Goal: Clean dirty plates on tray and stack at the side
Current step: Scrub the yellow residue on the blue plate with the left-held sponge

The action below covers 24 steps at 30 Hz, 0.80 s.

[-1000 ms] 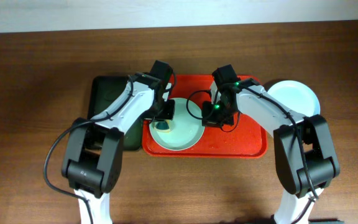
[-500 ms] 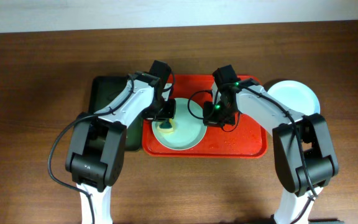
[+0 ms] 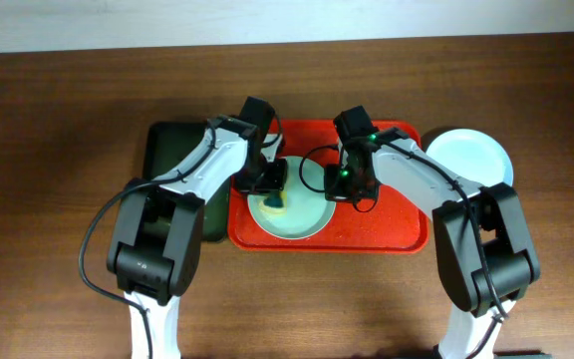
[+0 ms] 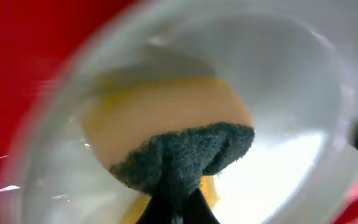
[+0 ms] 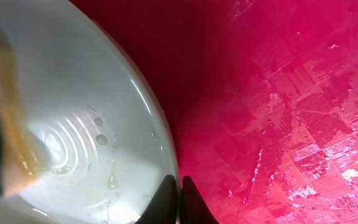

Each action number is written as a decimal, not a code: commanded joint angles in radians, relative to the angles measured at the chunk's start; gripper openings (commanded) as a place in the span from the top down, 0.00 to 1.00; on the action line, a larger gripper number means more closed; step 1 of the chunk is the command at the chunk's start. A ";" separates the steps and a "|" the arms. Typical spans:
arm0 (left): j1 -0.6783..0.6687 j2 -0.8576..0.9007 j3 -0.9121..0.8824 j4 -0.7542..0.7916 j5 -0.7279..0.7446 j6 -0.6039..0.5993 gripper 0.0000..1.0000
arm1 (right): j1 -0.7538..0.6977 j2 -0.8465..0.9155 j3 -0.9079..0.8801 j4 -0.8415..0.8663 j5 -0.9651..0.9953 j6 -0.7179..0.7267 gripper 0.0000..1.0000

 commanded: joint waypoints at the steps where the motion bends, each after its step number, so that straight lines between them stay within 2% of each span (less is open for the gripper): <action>1: -0.007 0.053 -0.010 0.010 0.351 0.098 1.00 | 0.024 0.003 0.005 0.019 -0.010 0.005 0.96; 3: 0.010 0.052 0.008 0.008 0.442 0.098 1.00 | 0.023 0.003 0.005 0.019 -0.010 0.005 0.96; 5: 0.028 0.036 0.037 -0.002 0.426 0.098 1.00 | 0.023 0.003 0.005 0.019 -0.010 0.005 0.96; 8: 0.047 -0.014 0.090 -0.055 0.291 0.098 1.00 | 0.023 0.003 0.005 0.019 -0.010 0.005 0.96; 11: 0.051 -0.093 0.163 -0.140 0.075 0.085 1.00 | 0.023 0.003 0.005 0.019 -0.010 0.005 0.96; 13: 0.051 -0.130 0.174 -0.170 0.002 0.054 1.00 | 0.023 0.003 0.005 0.019 -0.010 0.005 0.96; 24: 0.043 -0.041 0.127 -0.186 -0.017 0.012 1.00 | 0.023 0.003 0.005 0.018 -0.010 0.005 0.96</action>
